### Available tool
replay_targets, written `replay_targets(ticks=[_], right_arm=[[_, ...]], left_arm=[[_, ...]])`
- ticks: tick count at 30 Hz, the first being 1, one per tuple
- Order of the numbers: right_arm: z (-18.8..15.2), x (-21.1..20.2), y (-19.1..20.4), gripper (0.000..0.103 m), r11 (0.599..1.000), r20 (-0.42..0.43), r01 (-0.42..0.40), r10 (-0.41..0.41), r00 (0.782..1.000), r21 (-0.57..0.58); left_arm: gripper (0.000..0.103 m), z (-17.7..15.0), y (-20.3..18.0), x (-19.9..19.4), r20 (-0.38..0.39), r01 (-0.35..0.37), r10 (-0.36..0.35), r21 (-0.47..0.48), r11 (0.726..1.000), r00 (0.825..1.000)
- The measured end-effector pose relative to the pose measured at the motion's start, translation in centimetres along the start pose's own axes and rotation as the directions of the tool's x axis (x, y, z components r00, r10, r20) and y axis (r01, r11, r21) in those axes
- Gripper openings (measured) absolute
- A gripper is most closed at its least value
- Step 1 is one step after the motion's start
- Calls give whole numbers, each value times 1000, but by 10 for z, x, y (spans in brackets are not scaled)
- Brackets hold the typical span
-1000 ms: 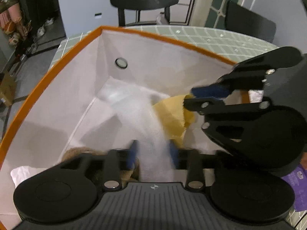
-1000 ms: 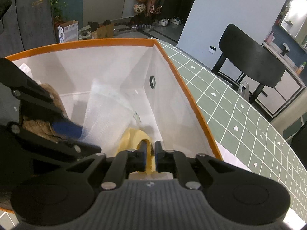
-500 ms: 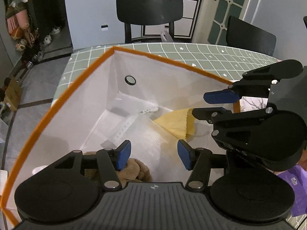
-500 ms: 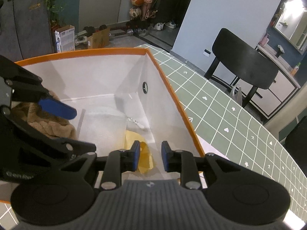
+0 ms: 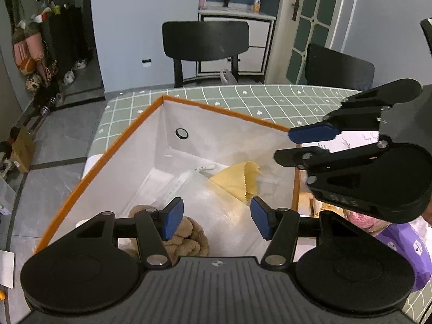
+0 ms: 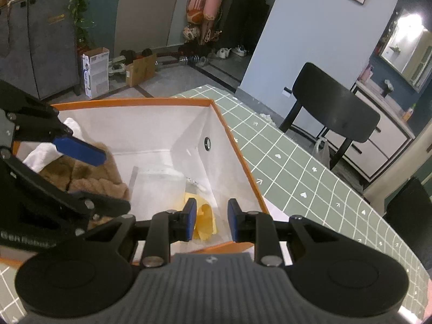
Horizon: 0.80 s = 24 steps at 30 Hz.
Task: Organize soft objects
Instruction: 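Withdraw both open tools from the box back toward the table items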
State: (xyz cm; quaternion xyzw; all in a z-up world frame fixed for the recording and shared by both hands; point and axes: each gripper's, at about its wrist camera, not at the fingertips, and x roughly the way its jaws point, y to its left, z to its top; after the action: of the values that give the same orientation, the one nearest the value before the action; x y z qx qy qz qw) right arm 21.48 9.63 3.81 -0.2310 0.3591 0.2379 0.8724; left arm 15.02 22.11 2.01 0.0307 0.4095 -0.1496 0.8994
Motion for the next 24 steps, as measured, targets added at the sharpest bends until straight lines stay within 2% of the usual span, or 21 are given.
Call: replay_targets(ticks=[5,8,12,17,21,24], right_arm=[[-4,-28,-2,25,1000,32,-6,6,999,-2],[-11,-46,-4,32,1000,54,-13,13,998,1],[-27,-68,-8,32,1000,73,-29,29,997,6],[-59,-91,-12,32,998,82,-62,61,995,12],[-91,-107,-17,32,995,80,-94,92,993,27],[-115,-118,-21,33,993,82,-110,106,991,43]], left_arm=[[67,-2,-10,-17,32,9,-9,0,1000,999],[68,-5,-20,-26,55,18,-18,15,1000,998],[72,-8,-35,-36,79,33,-36,40,999,996],[73,-15,-54,-40,97,60,-65,60,996,993],[76,-23,-71,-37,115,34,-47,110,993,992],[76,-32,-81,-33,111,54,-67,114,992,992]])
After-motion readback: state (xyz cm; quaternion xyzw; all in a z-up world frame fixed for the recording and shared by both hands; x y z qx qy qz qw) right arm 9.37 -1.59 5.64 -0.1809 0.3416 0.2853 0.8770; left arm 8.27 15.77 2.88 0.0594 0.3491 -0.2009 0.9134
